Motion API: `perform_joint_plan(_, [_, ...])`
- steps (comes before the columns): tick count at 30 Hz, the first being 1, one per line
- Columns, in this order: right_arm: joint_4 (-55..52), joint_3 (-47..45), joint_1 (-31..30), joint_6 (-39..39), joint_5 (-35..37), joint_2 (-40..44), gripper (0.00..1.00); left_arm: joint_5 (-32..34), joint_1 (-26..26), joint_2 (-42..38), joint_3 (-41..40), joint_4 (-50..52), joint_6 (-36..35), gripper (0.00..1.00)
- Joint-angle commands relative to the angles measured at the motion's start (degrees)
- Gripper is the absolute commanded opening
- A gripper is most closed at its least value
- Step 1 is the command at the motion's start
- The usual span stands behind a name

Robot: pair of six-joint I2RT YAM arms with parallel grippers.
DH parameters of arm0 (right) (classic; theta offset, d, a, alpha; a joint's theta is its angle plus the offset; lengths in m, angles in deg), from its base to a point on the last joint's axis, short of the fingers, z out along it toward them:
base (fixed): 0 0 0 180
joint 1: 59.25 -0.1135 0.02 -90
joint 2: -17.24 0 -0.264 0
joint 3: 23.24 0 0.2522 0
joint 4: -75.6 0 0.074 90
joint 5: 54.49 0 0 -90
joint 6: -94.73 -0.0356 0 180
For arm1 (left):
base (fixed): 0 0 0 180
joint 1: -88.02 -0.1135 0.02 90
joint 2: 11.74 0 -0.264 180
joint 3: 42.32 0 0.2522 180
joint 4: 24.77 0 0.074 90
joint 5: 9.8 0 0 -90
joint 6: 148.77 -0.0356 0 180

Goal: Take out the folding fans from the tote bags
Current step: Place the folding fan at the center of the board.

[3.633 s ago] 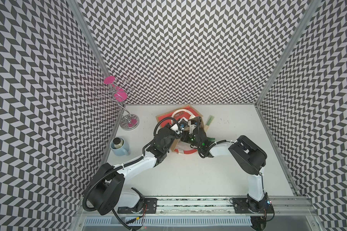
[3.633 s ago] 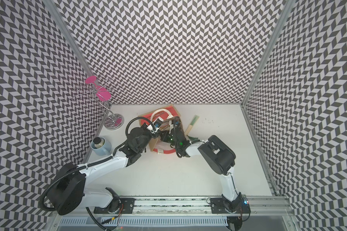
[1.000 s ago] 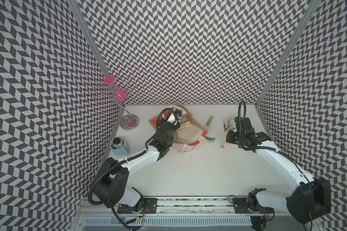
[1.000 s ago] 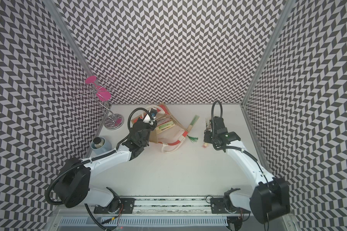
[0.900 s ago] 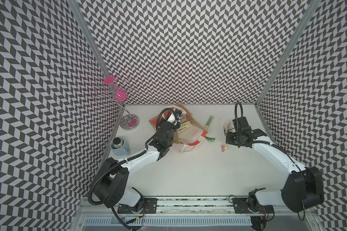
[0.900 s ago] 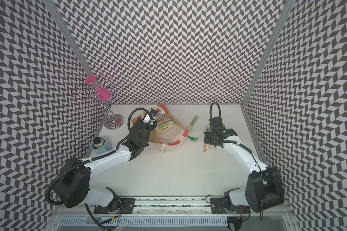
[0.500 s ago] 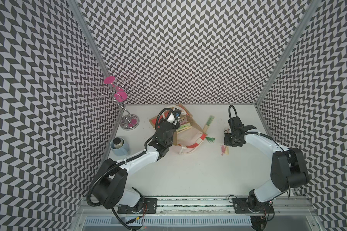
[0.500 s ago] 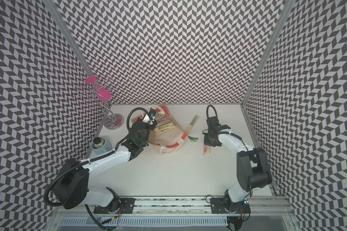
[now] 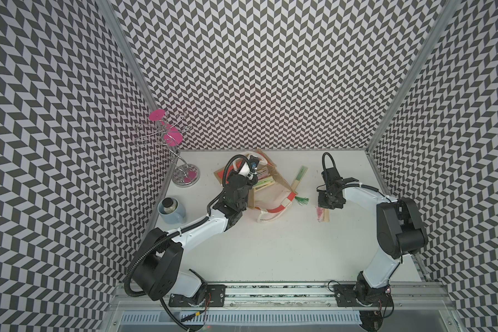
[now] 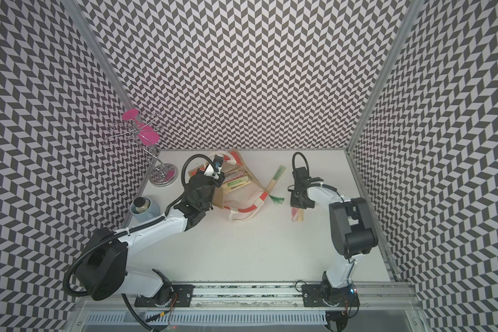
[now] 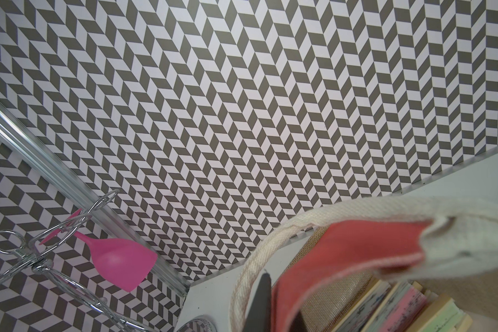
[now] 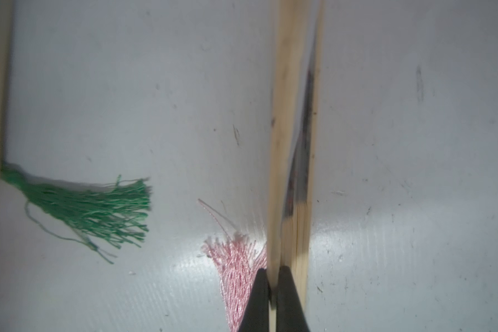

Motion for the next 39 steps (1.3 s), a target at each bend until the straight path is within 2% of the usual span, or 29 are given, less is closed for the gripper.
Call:
perform_joint_plan(1, [1.4,1.6,0.2,0.1,2.1,-1.9,0.00,-0.8,-0.3,-1.2,0.2,-2.8,1.3,0.00])
perform_joint_plan(9, [2.3,2.9,0.2,-0.2,3.3,-5.6,0.00,-1.0,-0.3,-1.5,-0.1,-2.4,1.8,0.00])
perform_joint_plan(14, [2.3,3.9,0.1,-0.3,1.9,-4.8,0.25,-1.0,-0.3,-1.5,0.0,-2.4,1.7,0.00])
perform_joint_plan(19, [2.4,5.9,0.1,-0.2,0.3,-0.8,0.40,-0.9,-0.3,-1.5,0.1,-2.6,1.3,0.00])
perform_joint_plan(21, [2.1,6.6,0.1,-0.3,0.5,0.5,0.43,-0.8,-0.4,-1.5,0.2,-2.6,1.3,0.00])
perform_joint_plan(25, [2.2,7.0,0.4,-1.3,2.4,3.2,0.41,-0.9,-0.4,-1.8,0.3,-2.6,1.4,0.00])
perform_joint_plan(29, [3.3,5.2,1.8,-2.0,3.1,4.2,0.46,-1.0,-0.4,-2.1,0.0,-2.5,1.6,0.00])
perform_joint_plan(34, [7.5,-1.0,5.9,-1.0,-4.6,6.9,0.51,-1.1,-0.4,-2.5,0.0,-2.4,1.4,0.00])
perform_joint_plan(39, [13.1,-8.8,9.3,-0.5,-15.4,10.1,0.56,-1.2,-0.4,-2.4,0.1,-2.5,1.6,0.00])
